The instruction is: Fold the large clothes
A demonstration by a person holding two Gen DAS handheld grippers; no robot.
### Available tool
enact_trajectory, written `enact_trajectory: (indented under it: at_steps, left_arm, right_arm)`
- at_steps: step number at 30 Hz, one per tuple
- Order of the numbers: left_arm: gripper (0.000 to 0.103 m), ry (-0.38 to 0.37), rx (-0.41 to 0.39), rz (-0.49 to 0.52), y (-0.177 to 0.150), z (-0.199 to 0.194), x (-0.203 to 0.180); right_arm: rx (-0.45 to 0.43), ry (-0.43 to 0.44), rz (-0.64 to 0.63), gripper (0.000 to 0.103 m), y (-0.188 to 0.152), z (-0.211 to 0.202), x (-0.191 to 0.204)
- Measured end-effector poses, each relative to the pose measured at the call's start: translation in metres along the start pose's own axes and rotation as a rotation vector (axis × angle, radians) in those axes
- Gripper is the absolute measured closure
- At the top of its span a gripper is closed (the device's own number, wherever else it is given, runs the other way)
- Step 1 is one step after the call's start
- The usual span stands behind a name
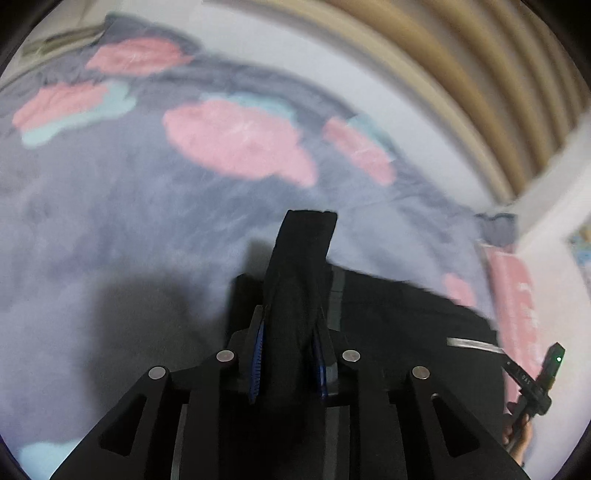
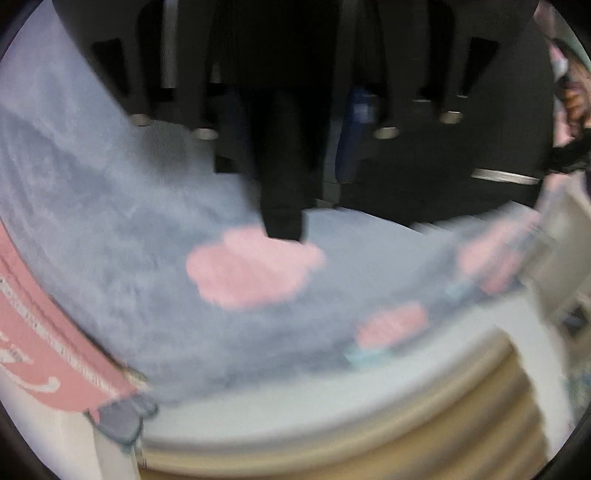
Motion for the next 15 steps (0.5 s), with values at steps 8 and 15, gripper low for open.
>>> enact_trajectory:
  at_steps: [8,15]
  left_arm:
    - [0.048,-0.054,-0.196,0.217,-0.030,-0.103,-0.106]
    - [0.048,-0.080,0.034,0.336,-0.112,-0.013,-0.167]
  right_arm:
    - [-0.019,0.169,-0.109,0.043,-0.016,-0.084,0.107]
    - [0.192,-0.048,-0.233,0.043,-0.082,-0.011,0.159]
Point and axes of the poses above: each gripper's, at about its wrist camera, not at the fingertips, and z roughly the way its jaws point, x to its left, y to its top, the point moved 10 cm from there along z, roughly the way its jaws point, and after that the axes turned 10 degrees about x, right-handed, at the moved point
